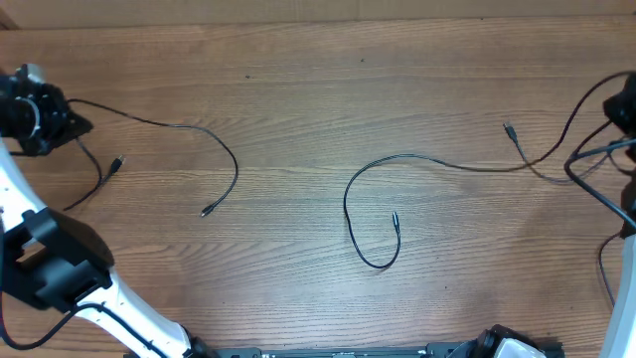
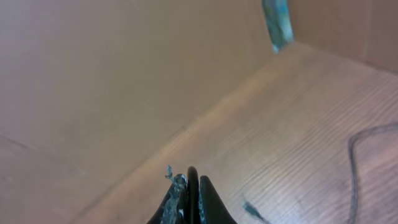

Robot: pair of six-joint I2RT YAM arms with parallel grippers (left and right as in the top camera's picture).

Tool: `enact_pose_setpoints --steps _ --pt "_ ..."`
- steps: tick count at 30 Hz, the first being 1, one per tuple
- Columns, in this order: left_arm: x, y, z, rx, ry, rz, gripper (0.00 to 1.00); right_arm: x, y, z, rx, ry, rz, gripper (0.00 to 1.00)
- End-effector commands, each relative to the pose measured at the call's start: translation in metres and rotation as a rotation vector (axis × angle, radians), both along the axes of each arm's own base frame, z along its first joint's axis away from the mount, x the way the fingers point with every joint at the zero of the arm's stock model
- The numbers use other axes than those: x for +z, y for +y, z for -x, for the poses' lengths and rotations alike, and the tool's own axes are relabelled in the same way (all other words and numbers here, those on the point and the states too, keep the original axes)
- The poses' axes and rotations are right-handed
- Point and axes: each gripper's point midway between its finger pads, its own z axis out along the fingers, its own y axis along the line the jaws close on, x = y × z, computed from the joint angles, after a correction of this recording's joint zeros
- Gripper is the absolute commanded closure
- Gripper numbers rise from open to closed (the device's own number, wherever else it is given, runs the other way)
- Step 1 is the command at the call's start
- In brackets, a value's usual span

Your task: Untangle cables

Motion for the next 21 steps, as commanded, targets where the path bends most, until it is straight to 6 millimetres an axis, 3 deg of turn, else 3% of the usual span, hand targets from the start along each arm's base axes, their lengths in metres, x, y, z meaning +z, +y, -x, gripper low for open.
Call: enact_pose_setpoints --steps 1,4,6,12,16,18,21 --pt "0.021 -0.033 -0.012 -0.137 -0.091 -0.013 0.96 0.037 -0.006 -0.01 0.021 -0.11 0.133 0.96" --pt "0.021 -0.056 -0.018 -0.22 -0.1 -0.021 0.96 0.065 -0.018 -0.012 -0.001 -0.194 0.254 0.96" --pt "0.021 -0.071 -0.019 -0.288 -0.104 -0.028 0.96 0.086 -0.039 -0.004 -0.092 -0.251 0.321 0.96" --pt "0.02 -0.115 -0.021 -0.447 -0.112 -0.034 0.96 0.132 -0.12 0.056 -0.434 -0.362 0.446 0.96" --pt "0.02 -0.142 -0.023 -0.515 -0.113 -0.03 0.96 0.149 -0.165 0.108 -0.604 -0.392 0.515 0.96" --pt "0.019 -0.151 -0.023 -0.542 -0.111 -0.032 0.96 0.151 -0.174 0.119 -0.638 -0.39 0.527 0.96" --pt "0.019 -0.166 -0.021 -0.598 -0.114 -0.034 0.96 0.145 -0.18 0.12 -0.648 -0.373 0.521 0.96"
